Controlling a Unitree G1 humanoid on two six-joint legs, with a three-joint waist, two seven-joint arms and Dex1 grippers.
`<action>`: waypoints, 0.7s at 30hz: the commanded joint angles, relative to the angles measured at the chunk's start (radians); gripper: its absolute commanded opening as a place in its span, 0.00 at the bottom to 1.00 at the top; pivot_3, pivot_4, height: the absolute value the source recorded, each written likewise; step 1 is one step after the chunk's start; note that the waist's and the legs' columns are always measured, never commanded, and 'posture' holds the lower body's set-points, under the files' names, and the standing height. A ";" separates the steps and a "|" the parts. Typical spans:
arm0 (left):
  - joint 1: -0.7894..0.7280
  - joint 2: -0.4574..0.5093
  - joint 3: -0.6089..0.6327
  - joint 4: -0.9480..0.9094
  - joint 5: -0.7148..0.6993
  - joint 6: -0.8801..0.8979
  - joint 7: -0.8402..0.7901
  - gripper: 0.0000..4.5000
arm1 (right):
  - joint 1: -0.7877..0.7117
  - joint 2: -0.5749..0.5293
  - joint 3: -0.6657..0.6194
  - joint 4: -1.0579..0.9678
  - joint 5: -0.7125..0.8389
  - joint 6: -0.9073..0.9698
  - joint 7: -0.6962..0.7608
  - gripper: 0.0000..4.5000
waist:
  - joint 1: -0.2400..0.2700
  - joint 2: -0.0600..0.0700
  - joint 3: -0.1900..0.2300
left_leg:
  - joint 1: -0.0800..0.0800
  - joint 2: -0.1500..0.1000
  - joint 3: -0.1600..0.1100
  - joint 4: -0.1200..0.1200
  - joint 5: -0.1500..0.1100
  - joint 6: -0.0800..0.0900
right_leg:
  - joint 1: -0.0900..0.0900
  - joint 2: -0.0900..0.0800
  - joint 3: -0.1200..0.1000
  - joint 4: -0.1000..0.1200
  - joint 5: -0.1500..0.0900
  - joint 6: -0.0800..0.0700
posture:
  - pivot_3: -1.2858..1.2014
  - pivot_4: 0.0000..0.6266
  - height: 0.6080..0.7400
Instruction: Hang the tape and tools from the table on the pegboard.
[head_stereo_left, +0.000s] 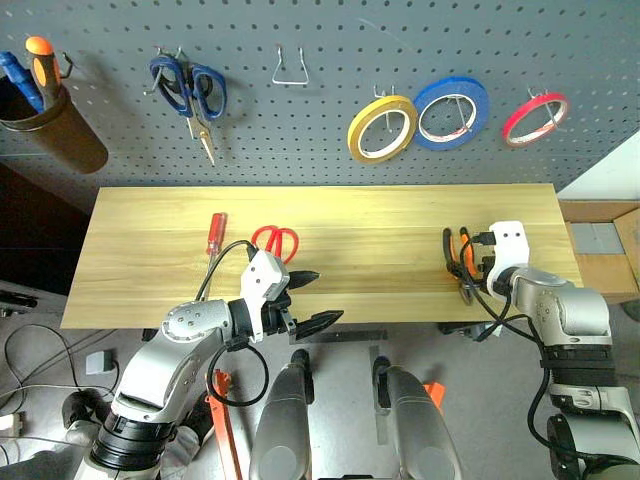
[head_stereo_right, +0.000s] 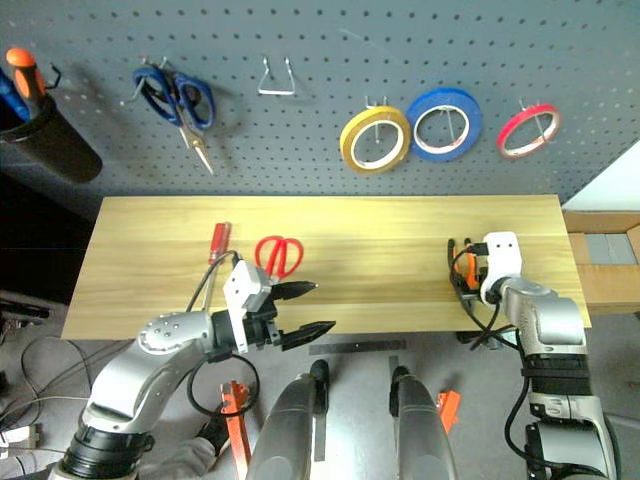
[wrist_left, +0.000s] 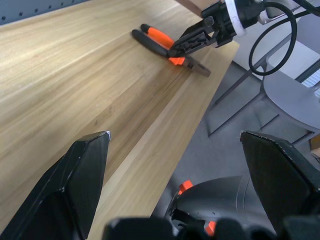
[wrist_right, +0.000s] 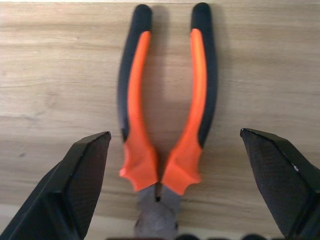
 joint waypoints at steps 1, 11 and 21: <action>0.011 0.003 0.004 -0.038 -0.017 0.001 0.005 0.99 | -0.014 -0.002 -0.011 -0.024 0.003 0.021 0.003 0.98 | 0.000 0.000 0.001 | 0.000 0.000 0.000 0.000 0.000 0.000 | 0.000 0.000 0.000 0.000 0.000 0.000 | 0.56 0.84 1.00; 0.007 -0.002 -0.001 -0.047 -0.021 0.009 0.019 0.99 | -0.061 0.008 0.059 0.062 -0.057 0.006 -0.012 0.98 | 0.000 -0.002 0.010 | 0.000 0.000 0.000 -0.001 -0.001 -0.001 | -0.001 0.000 0.000 -0.001 -0.001 0.000 | 0.56 0.85 1.00; 0.016 -0.004 -0.001 -0.057 -0.016 0.014 0.030 0.99 | -0.059 -0.009 0.078 0.083 -0.089 0.082 -0.001 0.98 | 0.001 -0.005 0.012 | 0.000 0.000 0.000 -0.001 -0.002 -0.003 | 0.000 -0.001 0.000 -0.002 -0.003 -0.002 | 0.56 0.85 1.00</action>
